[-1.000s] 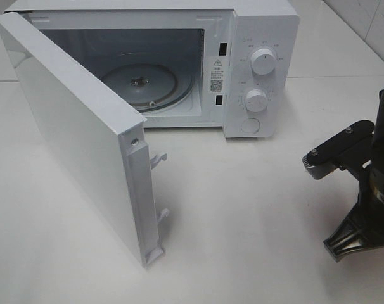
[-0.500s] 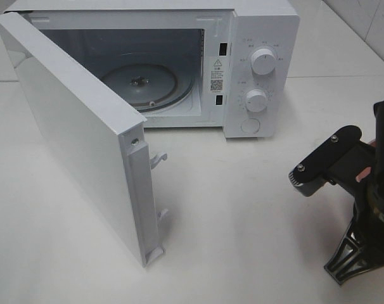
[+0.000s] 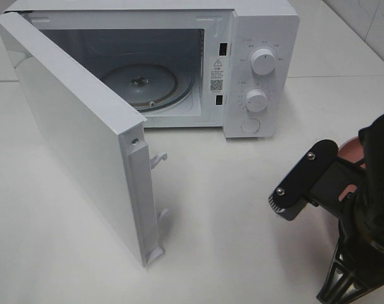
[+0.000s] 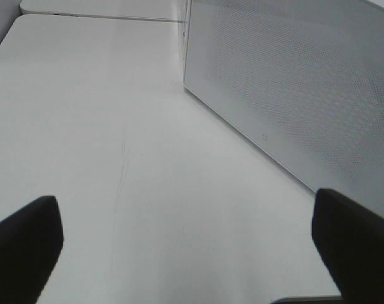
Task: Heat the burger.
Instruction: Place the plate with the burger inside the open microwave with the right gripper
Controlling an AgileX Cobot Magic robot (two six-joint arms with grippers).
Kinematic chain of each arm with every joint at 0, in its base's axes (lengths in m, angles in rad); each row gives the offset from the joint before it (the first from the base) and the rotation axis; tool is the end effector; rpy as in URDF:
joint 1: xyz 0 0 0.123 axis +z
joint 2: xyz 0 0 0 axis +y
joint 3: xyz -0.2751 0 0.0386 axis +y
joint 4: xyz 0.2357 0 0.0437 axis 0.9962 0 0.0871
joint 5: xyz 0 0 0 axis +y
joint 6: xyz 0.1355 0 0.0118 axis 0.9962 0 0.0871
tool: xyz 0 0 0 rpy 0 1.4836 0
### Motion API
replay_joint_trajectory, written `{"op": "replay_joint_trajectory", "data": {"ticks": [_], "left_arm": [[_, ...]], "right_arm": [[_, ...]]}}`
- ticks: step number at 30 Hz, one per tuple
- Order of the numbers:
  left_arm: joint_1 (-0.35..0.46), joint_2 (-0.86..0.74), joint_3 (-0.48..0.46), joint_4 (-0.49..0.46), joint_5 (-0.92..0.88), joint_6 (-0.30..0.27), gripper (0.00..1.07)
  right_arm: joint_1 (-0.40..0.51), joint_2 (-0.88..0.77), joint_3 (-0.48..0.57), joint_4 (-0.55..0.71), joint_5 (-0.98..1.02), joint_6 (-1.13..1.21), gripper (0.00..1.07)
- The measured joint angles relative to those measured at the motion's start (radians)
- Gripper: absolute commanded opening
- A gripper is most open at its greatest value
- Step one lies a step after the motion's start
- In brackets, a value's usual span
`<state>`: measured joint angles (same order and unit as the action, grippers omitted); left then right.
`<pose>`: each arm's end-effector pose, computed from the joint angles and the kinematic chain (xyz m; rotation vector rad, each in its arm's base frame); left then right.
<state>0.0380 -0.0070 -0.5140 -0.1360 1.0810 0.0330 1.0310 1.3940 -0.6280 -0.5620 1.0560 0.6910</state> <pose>0.0283 -0.0152 0.2538 0.0045 2.0381 -0.1181 0.1461 0.1211 0.1487 -0.9208 2.6766 -0.6103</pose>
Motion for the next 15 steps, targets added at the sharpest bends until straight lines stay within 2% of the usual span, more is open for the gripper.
{"op": "replay_joint_trajectory", "data": {"ticks": [7,15], "left_arm": [[0.000,0.000,0.000,0.000,0.000,0.000,1.00],[0.000,0.000,0.000,0.000,0.000,0.000,1.00]], "right_arm": [[0.060,0.000,0.000,-0.002,0.002,-0.043,0.00],[0.070,0.000,0.000,-0.040,-0.002,-0.140,0.00]]}}
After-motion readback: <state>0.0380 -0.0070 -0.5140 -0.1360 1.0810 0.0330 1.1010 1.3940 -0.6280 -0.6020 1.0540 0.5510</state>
